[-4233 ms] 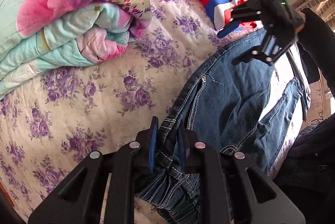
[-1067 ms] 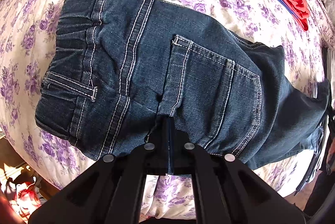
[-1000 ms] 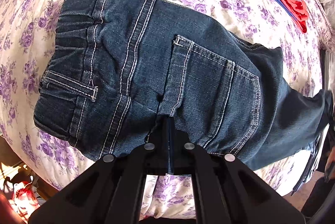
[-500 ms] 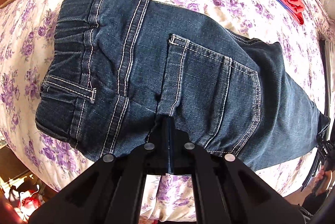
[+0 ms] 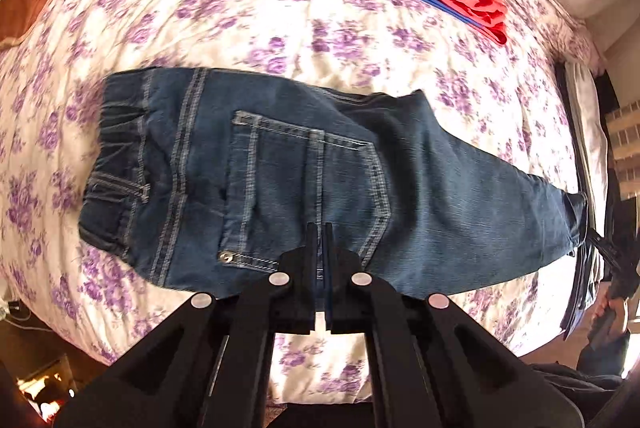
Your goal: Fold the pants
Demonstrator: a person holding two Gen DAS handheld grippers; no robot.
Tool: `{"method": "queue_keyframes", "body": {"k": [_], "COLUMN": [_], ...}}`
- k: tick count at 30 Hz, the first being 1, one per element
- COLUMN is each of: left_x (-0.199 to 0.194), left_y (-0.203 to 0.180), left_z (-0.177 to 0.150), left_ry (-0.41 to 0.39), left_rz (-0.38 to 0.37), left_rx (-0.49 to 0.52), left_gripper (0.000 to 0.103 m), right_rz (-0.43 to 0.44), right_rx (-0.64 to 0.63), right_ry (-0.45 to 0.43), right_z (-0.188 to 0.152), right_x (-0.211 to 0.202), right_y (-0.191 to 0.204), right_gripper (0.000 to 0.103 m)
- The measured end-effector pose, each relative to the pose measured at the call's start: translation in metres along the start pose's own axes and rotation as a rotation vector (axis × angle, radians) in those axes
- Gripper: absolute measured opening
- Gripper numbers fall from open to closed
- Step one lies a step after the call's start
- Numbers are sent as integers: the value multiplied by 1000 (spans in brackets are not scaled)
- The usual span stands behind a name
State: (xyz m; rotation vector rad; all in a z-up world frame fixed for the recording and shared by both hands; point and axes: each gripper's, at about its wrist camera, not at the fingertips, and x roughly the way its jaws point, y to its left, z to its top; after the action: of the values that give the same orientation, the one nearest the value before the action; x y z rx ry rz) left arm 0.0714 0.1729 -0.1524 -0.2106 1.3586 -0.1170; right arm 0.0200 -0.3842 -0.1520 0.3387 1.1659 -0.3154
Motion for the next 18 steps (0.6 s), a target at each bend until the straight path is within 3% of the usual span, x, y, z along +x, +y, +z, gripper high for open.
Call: {"method": "queue_keyframes", "body": {"k": [6, 11, 14, 16, 18], "left_x": [52, 73, 75, 75, 69], "left_y": [-14, 0, 6, 6, 5], "left_z": [1, 4, 3, 2, 0], "left_ry": [94, 117, 118, 118, 115], "left_rz": [9, -25, -43, -47, -32], "left_rx": [20, -32, -38, -40, -30], "left_gripper": [1, 2, 2, 2, 2], "right_rz": [-40, -52, -36, 12, 58], "right_rx": [-9, -39, -44, -24, -2], "right_ry": [90, 119, 131, 116, 69], "right_z": [-9, -1, 3, 4, 0], "right_x": [45, 50, 44, 30, 7], "right_y": [0, 5, 6, 4, 2], "right_gripper": [10, 10, 16, 38, 52]}}
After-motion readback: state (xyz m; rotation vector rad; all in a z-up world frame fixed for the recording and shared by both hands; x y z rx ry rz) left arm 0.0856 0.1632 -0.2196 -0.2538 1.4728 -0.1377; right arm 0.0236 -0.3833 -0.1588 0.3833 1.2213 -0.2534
